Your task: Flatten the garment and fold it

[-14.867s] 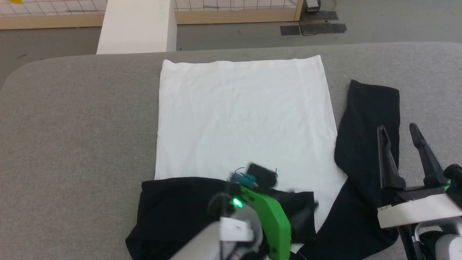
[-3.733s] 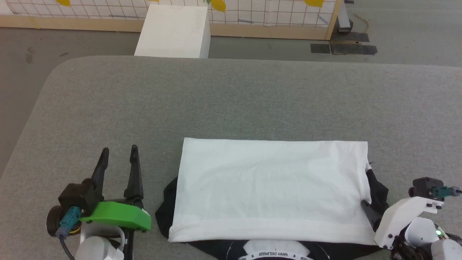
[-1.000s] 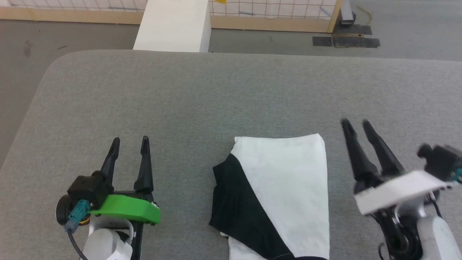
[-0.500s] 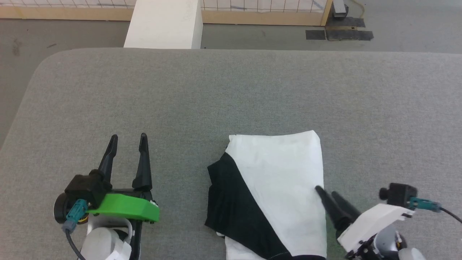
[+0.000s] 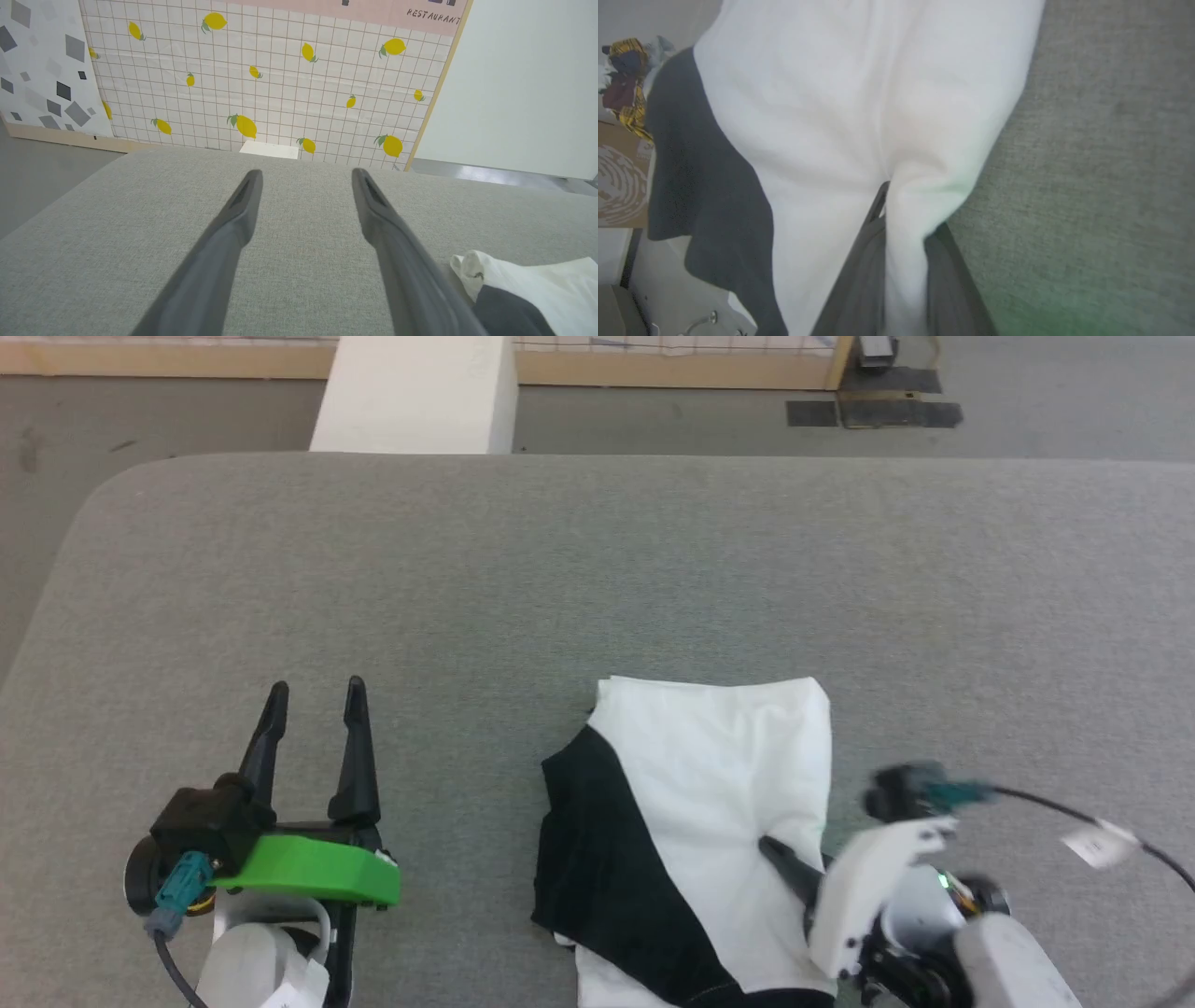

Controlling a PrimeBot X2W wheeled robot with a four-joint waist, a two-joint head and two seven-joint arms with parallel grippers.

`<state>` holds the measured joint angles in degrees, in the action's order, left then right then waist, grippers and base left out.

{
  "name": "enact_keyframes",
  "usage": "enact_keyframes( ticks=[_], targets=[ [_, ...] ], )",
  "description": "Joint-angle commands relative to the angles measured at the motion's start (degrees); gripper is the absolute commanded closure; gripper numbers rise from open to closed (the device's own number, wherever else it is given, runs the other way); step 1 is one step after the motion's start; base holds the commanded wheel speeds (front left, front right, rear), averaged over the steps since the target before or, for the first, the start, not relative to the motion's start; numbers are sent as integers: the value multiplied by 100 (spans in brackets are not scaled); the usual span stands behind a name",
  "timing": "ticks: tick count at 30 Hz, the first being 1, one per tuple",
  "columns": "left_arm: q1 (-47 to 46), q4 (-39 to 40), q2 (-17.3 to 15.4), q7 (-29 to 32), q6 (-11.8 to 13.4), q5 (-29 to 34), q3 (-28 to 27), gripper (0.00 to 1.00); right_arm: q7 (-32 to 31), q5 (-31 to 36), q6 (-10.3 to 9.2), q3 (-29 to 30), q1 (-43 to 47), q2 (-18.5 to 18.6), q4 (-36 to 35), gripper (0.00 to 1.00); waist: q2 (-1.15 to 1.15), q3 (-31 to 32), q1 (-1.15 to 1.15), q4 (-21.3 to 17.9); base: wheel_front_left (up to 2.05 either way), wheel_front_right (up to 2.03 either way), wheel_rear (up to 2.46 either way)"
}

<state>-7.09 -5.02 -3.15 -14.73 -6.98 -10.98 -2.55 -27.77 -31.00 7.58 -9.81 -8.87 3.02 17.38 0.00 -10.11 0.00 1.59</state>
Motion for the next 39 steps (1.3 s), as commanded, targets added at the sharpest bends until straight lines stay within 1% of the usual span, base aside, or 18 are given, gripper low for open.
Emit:
enact_keyframes(
  ticks=[1, 3, 4, 8, 11, 14, 17, 20, 24, 28, 33, 39],
  targets=[
    [11, 43, 26, -27, 9, 88, -23, 0, -183, 641, -9, -106, -130, 62, -102, 100, 0, -27, 0, -145, 0, 0, 0],
    [10, 66, 19, -27, 5, 119, -30, 0, -347, 1289, -9, -171, -264, 234, -339, 100, 0, -58, 0, -266, 0, 0, 0],
    [5, 76, 9, -27, 3, 136, -34, 0, -437, 1586, -9, -239, -342, 387, -463, 100, 0, -74, 0, -348, 0, 0, 0],
    [-51, 126, -24, -27, -4, 179, -43, 0, -613, 2271, -9, -414, -671, 1080, -785, 100, 0, -167, 0, -675, 0, 0, 0],
    [-126, 166, -44, -27, -10, 208, -17, 0, -683, 2501, -9, -450, -901, 1591, -914, 100, 0, -263, 0, -927, 0, 0, 0],
    [-242, 206, -83, -27, -16, 253, 43, 0, -615, 2610, -9, -418, -1167, 2081, -940, 100, 0, -429, 0, -1233, 0, 0, 0],
    [-387, 267, -137, -27, -21, 309, 111, 0, -434, 2675, -9, -321, -1433, 2446, -796, 100, 0, -635, 0, -1507, 0, 0, 0],
    [-574, 298, -232, -26, -25, 357, 188, 0, -182, 2801, -9, -199, -1714, 2750, -482, 100, 0, -878, 0, -1746, 0, 0, 0],
    [-810, 346, -367, 19, -30, 409, 278, 0, 233, 2980, -9, 87, -2078, 2974, 82, 100, 0, -1185, 0, -1950, 0, 0, 0],
    [-1042, 461, -494, 137, -32, 453, 351, 0, 668, 3240, -9, 424, -2436, 3064, 630, 100, 0, -1494, 0, -2038, 0, 0, 0],
    [-1266, 615, -614, 286, -35, 496, 462, 0, 1098, 3589, -9, 888, -2868, 3035, 1211, 100, 0, -1820, 0, -2011, 0, 0, 0],
    [-1417, 702, -714, 386, -38, 505, 571, 0, 1552, 4037, -9, 1314, -3371, 2966, 1769, 100, 0, -2082, 0, -1847, 0, 0, 0]
  ],
)
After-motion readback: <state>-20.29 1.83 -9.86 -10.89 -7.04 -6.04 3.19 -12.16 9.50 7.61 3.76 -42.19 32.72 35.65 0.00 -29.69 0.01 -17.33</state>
